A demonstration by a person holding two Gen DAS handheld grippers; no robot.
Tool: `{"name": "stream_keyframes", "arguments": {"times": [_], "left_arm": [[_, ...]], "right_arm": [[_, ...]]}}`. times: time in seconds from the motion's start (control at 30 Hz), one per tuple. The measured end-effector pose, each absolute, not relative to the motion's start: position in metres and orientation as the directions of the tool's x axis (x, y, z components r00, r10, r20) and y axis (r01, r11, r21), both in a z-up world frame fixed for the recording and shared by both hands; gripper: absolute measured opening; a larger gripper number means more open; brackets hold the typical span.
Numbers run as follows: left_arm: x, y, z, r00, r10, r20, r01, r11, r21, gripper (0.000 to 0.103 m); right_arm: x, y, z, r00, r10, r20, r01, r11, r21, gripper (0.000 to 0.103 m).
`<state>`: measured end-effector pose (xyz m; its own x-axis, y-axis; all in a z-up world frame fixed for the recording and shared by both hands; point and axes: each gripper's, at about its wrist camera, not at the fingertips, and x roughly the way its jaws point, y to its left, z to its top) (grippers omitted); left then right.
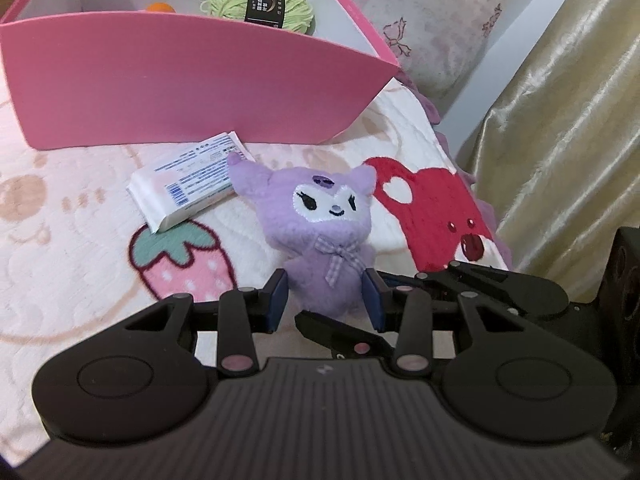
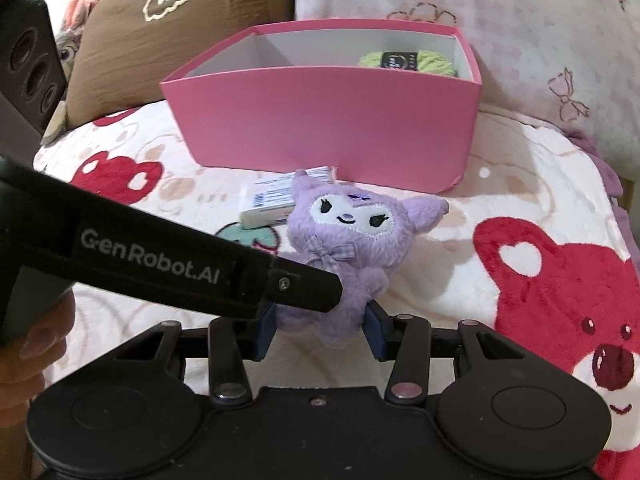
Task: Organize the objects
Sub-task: 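Lift the purple doll with both grippers and carry it over the box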
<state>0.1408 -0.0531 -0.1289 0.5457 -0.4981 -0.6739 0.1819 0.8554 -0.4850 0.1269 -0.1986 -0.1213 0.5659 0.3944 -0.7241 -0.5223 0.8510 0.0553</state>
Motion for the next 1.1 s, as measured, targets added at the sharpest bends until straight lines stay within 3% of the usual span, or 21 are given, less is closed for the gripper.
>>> {"name": "stream_keyframes", "arguments": {"times": [0.47, 0.6, 1.1], "left_arm": [[0.098, -0.043, -0.084, 0.559, -0.503, -0.66, 0.243, 0.86, -0.449, 0.039], [0.09, -0.044, -0.07, 0.538, -0.482, -0.692, 0.274, 0.876, -0.398, 0.039], [0.061, -0.022, -0.023, 0.57, -0.485, -0.663, 0.272, 0.873, -0.405, 0.039]], "right_arm": [[0.086, -0.183, -0.074, 0.574, 0.388, -0.722, -0.534, 0.845, 0.03, 0.05], [0.08, -0.181, -0.065, 0.552, 0.409, -0.727, -0.537, 0.841, 0.066, 0.05], [0.056, -0.162, -0.019, 0.566, 0.42, -0.71, -0.562, 0.826, 0.041, 0.05]]}}
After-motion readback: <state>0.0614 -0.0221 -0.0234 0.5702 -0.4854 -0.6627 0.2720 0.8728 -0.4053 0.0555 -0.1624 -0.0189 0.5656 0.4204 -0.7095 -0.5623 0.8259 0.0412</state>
